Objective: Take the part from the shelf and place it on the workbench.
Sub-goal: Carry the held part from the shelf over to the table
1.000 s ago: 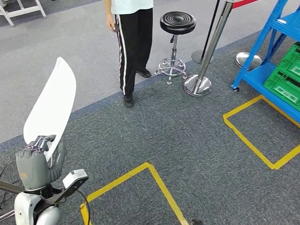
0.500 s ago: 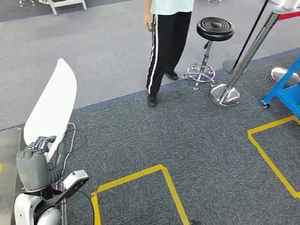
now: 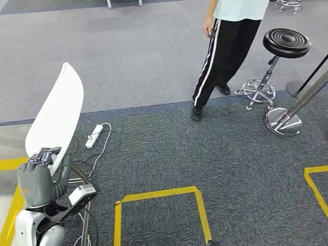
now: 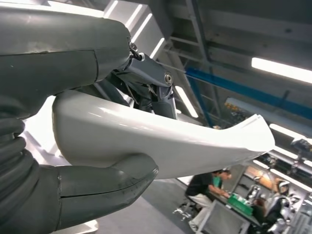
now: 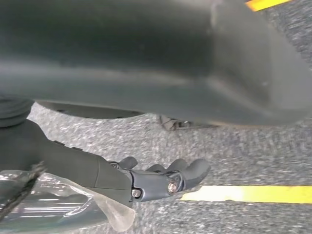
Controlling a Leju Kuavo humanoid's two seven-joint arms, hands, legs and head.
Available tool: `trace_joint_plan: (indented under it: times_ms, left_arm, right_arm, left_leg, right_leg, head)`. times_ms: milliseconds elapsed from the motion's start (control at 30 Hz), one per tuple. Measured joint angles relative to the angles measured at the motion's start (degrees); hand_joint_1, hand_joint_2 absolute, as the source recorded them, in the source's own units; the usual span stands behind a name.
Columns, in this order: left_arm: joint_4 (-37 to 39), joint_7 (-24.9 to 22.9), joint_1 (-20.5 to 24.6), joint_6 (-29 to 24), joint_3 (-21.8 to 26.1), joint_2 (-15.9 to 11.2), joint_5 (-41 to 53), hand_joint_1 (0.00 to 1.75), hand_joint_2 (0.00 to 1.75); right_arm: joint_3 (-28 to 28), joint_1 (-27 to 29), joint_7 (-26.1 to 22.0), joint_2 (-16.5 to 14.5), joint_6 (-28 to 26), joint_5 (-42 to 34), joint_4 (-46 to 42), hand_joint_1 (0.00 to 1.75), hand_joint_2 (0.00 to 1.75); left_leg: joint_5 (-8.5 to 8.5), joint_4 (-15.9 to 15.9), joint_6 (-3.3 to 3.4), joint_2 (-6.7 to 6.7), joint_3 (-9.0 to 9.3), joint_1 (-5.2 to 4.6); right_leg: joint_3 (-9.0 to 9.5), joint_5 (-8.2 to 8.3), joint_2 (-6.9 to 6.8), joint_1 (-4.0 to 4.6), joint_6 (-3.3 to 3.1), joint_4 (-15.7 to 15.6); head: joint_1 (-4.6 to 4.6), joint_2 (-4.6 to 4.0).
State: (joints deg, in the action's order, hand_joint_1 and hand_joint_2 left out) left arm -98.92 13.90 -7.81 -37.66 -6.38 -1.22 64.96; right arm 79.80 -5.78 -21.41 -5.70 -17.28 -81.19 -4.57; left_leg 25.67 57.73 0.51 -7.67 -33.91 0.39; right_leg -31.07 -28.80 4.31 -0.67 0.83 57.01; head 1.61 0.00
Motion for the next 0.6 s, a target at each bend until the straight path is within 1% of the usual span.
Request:
trace_joint_plan:
  times_ms: [33,67,100,133,167,200,233,267,300,333,367,400,433,467,500,533,567,600]
  left_arm:
    - [-0.01,-0.01,-0.07,0.0,0.0,-0.01,-0.04,1.75,1.75]
    - [-0.01,-0.01,-0.14,-0.01,0.0,-0.03,-0.08,1.75,1.75]
    - [-0.01,-0.02,-0.12,0.0,0.0,-0.05,-0.09,1.75,1.75]
    - [-0.01,-0.04,-0.04,0.02,-0.02,-0.06,-0.1,1.75,1.75]
    - [-0.01,-0.07,0.02,0.05,-0.04,-0.05,-0.1,1.75,1.75]
    - [-0.01,-0.1,0.06,0.09,-0.07,-0.03,-0.11,1.75,1.75]
    - [-0.01,-0.14,0.01,0.12,-0.1,-0.02,-0.11,1.75,1.75]
    - [-0.01,-0.17,-0.08,0.14,-0.11,-0.02,-0.11,1.75,1.75]
    - [-0.01,-0.23,-0.14,0.15,-0.1,-0.02,-0.1,1.75,1.75]
    - [-0.01,-0.28,-0.18,0.16,-0.1,-0.02,-0.08,1.75,1.75]
    - [-0.01,-0.32,-0.2,0.17,-0.09,-0.02,-0.02,1.75,1.75]
    - [-0.01,-0.34,-0.18,0.18,-0.09,-0.02,0.03,1.75,1.75]
    - [-0.01,-0.36,-0.14,0.21,-0.1,-0.02,0.1,1.75,1.75]
    - [-0.01,-0.38,-0.08,0.25,-0.11,-0.01,0.18,1.75,1.75]
    - [-0.02,-0.43,-0.06,0.31,-0.13,-0.01,0.23,1.75,1.75]
    - [-0.02,-0.48,-0.09,0.39,-0.14,-0.01,0.28,1.75,1.75]
    - [-0.03,-0.52,-0.15,0.45,-0.11,-0.04,0.32,1.75,1.75]
    - [-0.04,-0.56,-0.23,0.49,-0.09,-0.07,0.33,1.75,1.75]
  right_arm:
    - [0.0,-0.05,0.01,-0.01,0.0,-0.03,-0.01,0.0,0.0]
    - [0.0,-0.1,0.0,-0.02,0.0,-0.05,-0.01,0.0,0.0]
    - [0.0,-0.13,-0.01,-0.03,0.0,-0.05,0.0,0.0,0.0]
    - [0.01,-0.12,-0.01,-0.04,-0.01,-0.04,0.0,0.0,0.0]
    - [0.01,-0.07,-0.01,-0.04,-0.03,-0.04,0.0,0.0,0.0]
    - [0.02,0.03,-0.01,-0.04,-0.07,-0.03,0.0,0.0,0.0]
    - [0.03,0.12,-0.01,-0.04,-0.1,-0.02,0.0,0.0,0.0]
    - [0.04,0.18,-0.01,-0.04,-0.13,-0.01,0.0,0.0,0.0]
    - [0.05,0.2,-0.01,-0.04,-0.14,0.0,0.0,0.0,0.0]
    - [0.09,0.19,-0.01,-0.04,-0.14,0.02,0.0,0.0,0.0]
    - [0.14,0.18,-0.01,-0.05,-0.14,0.03,0.0,0.0,0.0]
    - [0.19,0.17,-0.01,-0.06,-0.14,0.03,0.0,0.0,0.0]
    - [0.26,0.17,-0.01,-0.07,-0.14,0.03,0.0,0.0,0.0]
    - [0.32,0.17,-0.01,-0.08,-0.14,0.02,0.0,0.0,0.0]
    - [0.38,0.15,0.0,-0.09,-0.14,0.02,0.0,0.0,0.0]
    - [0.43,0.11,0.01,-0.11,-0.14,0.01,0.0,0.0,0.0]
    - [0.47,0.04,0.01,-0.13,-0.13,-0.02,0.0,0.0,0.0]
    - [0.49,-0.04,-0.06,-0.15,-0.08,-0.1,0.0,0.0,0.0]
  left_leg:
    - [-0.07,0.02,-0.35,-0.46,-0.19,0.12]
    - [0.13,0.3,-0.63,0.05,-0.38,0.12]
    - [0.85,1.35,-0.89,1.36,-0.87,0.03]
    - [2.24,3.65,-1.14,3.19,-1.92,-0.06]
    - [4.09,7.15,-1.37,5.17,-3.52,-0.08]
    - [5.96,11.23,-1.59,6.36,-5.46,-0.02]
    - [7.29,14.79,-1.75,6.92,-7.16,0.09]
    - [7.57,16.65,-1.86,7.16,-8.04,0.18]
    - [6.69,16.18,-1.91,7.34,-7.76,0.24]
    - [4.88,13.41,-1.89,7.76,-6.27,0.25]
    - [2.84,9.69,-1.83,8.45,-4.27,0.23]
    - [1.33,5.84,-1.72,9.55,-2.19,0.14]
    - [0.61,2.91,-1.56,10.65,-0.6,-0.12]
    - [0.54,1.45,-1.26,11.33,0.15,-0.33]
    - [0.77,0.71,-0.94,11.56,0.44,-0.56]
    - [0.91,0.55,-0.57,11.16,0.4,-0.75]
    - [0.83,0.42,-0.15,10.49,0.32,-0.72]
    - [0.73,0.21,0.19,9.9,0.35,-0.66]
  right_leg:
    - [0.19,0.08,-0.66,0.03,-0.14,-0.09]
    - [0.32,0.2,-1.35,0.02,-0.35,-0.25]
    - [0.47,0.28,-2.08,-0.02,-0.62,-0.44]
    - [0.61,0.3,-2.93,-0.04,-0.93,-0.62]
    - [0.72,0.22,-3.79,0.06,-1.15,-0.64]
    - [0.75,0.1,-4.68,0.17,-1.36,-0.64]
    - [0.79,-0.02,-5.6,0.26,-1.49,-0.62]
    - [0.84,-0.13,-6.47,0.31,-1.52,-0.61]
    - [0.95,-0.25,-7.28,0.34,-1.49,-0.6]
    - [1.16,-0.42,-8.06,0.34,-1.38,-0.59]
    - [1.42,-0.6,-8.73,0.35,-1.25,-0.59]
    - [1.69,-0.79,-9.3,0.37,-1.1,-0.6]
    - [1.87,-1.0,-9.79,0.52,-0.88,-0.56]
    - [1.97,-1.16,-10.2,0.66,-0.66,-0.52]
    - [2.05,-1.32,-10.7,0.8,-0.42,-0.5]
    - [2.14,-1.43,-11.24,0.91,-0.17,-0.52]
    - [2.3,-1.55,-11.81,0.9,0.11,-0.59]
    - [2.32,-1.86,-11.51,0.82,0.46,-0.45]
  head:
    - [0.01,0.0]
    - [-0.04,0.0]
    - [-0.17,0.0]
    - [-0.28,0.0]
    - [-0.39,0.0]
    - [-0.48,0.0]
    - [-0.47,0.0]
    - [-0.49,0.0]
    - [-0.5,0.0]
    - [-0.5,0.0]
    - [-0.51,0.0]
    - [-0.49,0.0]
    - [-0.5,0.0]
    - [-0.5,0.01]
    - [-0.51,0.01]
    - [-0.55,0.01]
    - [-0.58,0.01]
    - [-0.58,0.0]
